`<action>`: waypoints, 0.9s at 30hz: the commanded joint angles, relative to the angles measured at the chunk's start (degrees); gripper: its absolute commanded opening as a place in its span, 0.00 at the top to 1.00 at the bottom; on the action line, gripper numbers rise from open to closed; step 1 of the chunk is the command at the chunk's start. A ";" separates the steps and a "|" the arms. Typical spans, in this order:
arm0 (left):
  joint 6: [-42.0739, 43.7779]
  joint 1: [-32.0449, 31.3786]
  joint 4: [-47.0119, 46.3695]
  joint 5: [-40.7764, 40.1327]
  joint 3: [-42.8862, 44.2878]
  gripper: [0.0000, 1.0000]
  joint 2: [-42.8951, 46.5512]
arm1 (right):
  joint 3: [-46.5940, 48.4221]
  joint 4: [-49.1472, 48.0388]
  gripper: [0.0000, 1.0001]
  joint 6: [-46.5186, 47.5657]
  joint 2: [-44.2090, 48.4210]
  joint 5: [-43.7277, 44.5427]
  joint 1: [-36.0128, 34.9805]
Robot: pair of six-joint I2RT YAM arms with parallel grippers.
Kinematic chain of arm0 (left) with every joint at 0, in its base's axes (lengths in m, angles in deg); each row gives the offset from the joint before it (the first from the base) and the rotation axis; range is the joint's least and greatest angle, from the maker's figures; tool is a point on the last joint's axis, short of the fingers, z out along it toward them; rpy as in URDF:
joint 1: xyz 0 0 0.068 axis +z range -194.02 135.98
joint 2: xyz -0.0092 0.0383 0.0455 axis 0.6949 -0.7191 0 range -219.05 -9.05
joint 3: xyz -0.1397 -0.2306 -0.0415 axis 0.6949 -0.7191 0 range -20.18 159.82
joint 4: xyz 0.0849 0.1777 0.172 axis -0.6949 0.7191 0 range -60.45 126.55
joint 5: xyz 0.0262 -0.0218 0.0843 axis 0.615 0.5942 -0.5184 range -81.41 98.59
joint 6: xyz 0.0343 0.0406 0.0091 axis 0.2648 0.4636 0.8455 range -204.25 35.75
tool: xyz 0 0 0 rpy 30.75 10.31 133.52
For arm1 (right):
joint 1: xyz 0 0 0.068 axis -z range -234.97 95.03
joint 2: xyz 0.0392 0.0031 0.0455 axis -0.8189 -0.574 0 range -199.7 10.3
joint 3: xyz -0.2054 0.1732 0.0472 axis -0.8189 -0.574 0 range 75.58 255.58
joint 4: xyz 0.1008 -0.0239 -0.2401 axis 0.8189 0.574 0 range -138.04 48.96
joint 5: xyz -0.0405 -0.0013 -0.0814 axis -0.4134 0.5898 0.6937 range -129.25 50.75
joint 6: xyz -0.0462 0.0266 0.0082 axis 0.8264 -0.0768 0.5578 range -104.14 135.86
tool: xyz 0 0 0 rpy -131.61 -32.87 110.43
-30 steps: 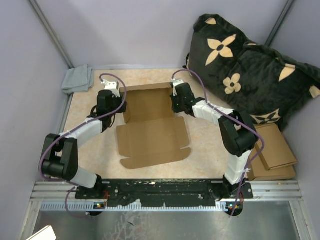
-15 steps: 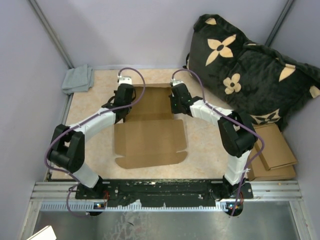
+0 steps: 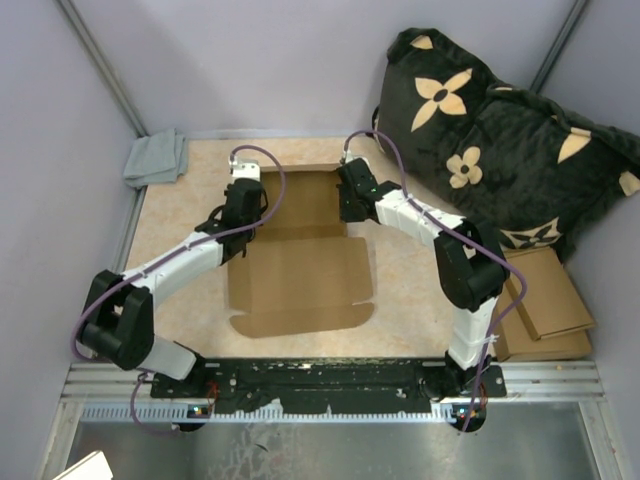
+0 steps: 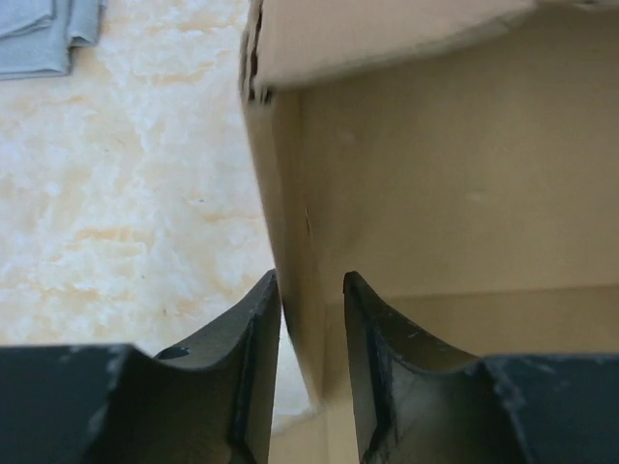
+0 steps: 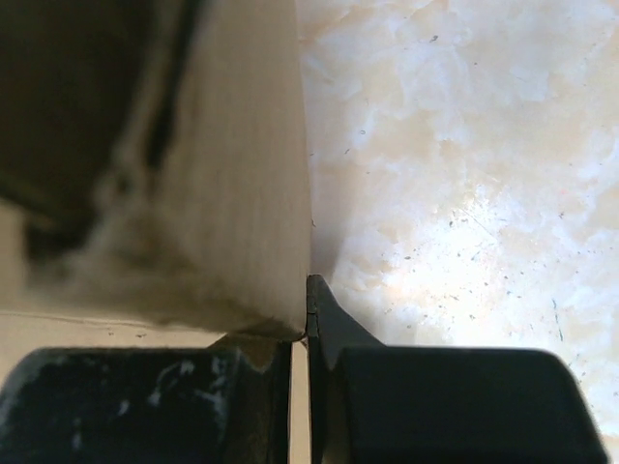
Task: Fold the paper box
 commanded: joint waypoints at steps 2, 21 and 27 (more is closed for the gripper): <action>-5.08 0.04 2.25 6.26 -1.51 0.59 4.06 | 2.92 0.28 1.00 -2.82 0.59 2.95 -0.23; -7.96 1.11 12.11 2.79 -1.58 0.57 19.37 | 10.66 13.53 0.83 -3.58 0.42 -2.13 0.65; -11.84 1.90 14.22 3.21 2.12 0.58 19.98 | 10.21 21.43 0.59 -3.75 3.74 -7.16 0.30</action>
